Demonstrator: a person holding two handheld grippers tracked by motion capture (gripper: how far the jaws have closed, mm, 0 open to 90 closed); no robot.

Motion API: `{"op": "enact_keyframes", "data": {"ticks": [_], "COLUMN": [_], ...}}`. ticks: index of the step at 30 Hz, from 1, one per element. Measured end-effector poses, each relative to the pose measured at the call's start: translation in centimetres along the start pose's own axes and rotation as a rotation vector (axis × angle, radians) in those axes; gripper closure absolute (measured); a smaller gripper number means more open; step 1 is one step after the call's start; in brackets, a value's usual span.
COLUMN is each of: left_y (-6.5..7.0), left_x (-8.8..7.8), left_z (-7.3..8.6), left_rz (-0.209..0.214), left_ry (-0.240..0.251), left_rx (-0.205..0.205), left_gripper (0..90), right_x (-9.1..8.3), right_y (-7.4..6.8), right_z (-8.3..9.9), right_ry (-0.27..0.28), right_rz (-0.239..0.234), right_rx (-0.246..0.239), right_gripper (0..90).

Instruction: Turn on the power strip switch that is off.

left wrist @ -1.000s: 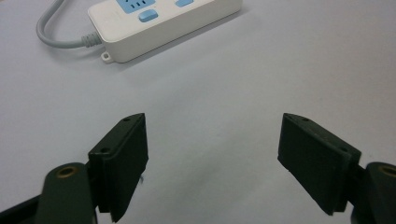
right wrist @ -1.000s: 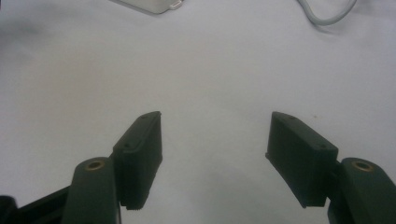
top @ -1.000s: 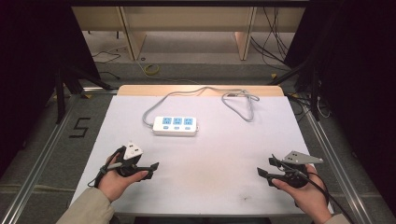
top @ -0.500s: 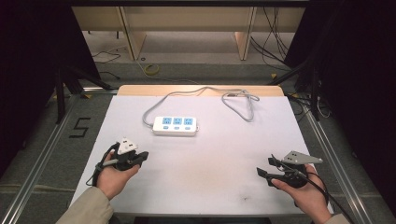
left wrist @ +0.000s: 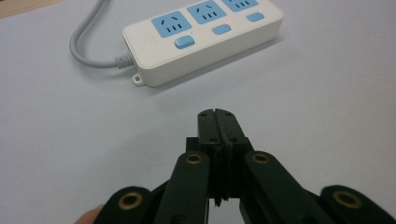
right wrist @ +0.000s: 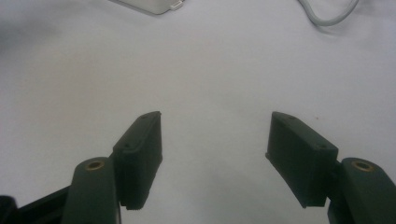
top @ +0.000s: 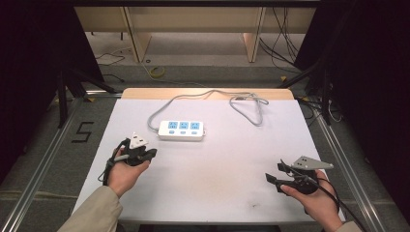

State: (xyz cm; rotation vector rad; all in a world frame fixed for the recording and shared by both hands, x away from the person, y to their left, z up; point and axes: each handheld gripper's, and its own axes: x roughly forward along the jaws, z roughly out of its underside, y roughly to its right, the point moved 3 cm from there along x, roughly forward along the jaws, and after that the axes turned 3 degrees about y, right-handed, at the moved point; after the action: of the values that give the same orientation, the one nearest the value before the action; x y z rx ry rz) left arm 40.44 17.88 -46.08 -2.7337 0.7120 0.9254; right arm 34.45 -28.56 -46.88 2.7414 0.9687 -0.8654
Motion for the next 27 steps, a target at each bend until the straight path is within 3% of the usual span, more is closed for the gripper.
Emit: {"op": "enact_keyframes", "data": {"ticks": [27], "left_y": [-1.1], "left_x": [2.3], "left_z": [-2.2], "left_rz": [-0.024], "left_ry": [-0.002], "left_rx": [-0.014], "left_gripper": [89.8], "right_x": [0.0], "right_y": [0.0], "right_z": [0.0], "right_ry": [0.002], "right_rz": [0.001], "right_rx": [0.004], "right_gripper": [35.7]}}
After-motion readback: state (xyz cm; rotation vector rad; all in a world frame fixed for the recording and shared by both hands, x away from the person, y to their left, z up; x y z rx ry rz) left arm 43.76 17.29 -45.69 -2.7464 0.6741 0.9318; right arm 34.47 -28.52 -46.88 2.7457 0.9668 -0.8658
